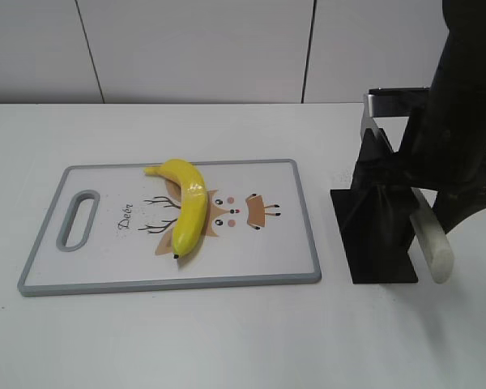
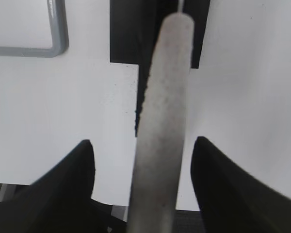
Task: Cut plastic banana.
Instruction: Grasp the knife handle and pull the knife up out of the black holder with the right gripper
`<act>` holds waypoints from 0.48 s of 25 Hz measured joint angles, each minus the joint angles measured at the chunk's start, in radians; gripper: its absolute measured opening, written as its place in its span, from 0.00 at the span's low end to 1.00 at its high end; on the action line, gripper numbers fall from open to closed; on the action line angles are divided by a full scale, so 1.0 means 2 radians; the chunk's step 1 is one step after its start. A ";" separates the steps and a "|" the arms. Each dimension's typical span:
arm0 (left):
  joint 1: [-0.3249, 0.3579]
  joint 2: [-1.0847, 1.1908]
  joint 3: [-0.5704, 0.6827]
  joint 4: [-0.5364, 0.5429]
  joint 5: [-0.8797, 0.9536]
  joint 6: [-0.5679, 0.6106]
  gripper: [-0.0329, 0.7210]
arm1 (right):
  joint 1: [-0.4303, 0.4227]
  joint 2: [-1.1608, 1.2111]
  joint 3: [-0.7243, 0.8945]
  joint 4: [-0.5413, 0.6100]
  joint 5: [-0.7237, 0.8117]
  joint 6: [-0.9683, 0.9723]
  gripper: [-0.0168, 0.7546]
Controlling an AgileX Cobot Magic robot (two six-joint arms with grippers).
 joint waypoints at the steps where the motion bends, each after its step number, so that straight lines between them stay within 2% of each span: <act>1: 0.000 0.000 0.000 0.000 0.000 0.000 0.64 | 0.000 0.001 0.000 0.000 0.000 0.001 0.58; 5: 0.000 0.000 0.000 0.000 0.000 0.000 0.64 | 0.000 0.001 0.000 -0.004 0.004 0.017 0.23; 12: 0.000 0.000 0.000 0.000 0.000 0.000 0.62 | 0.000 0.001 0.000 -0.004 0.005 0.023 0.24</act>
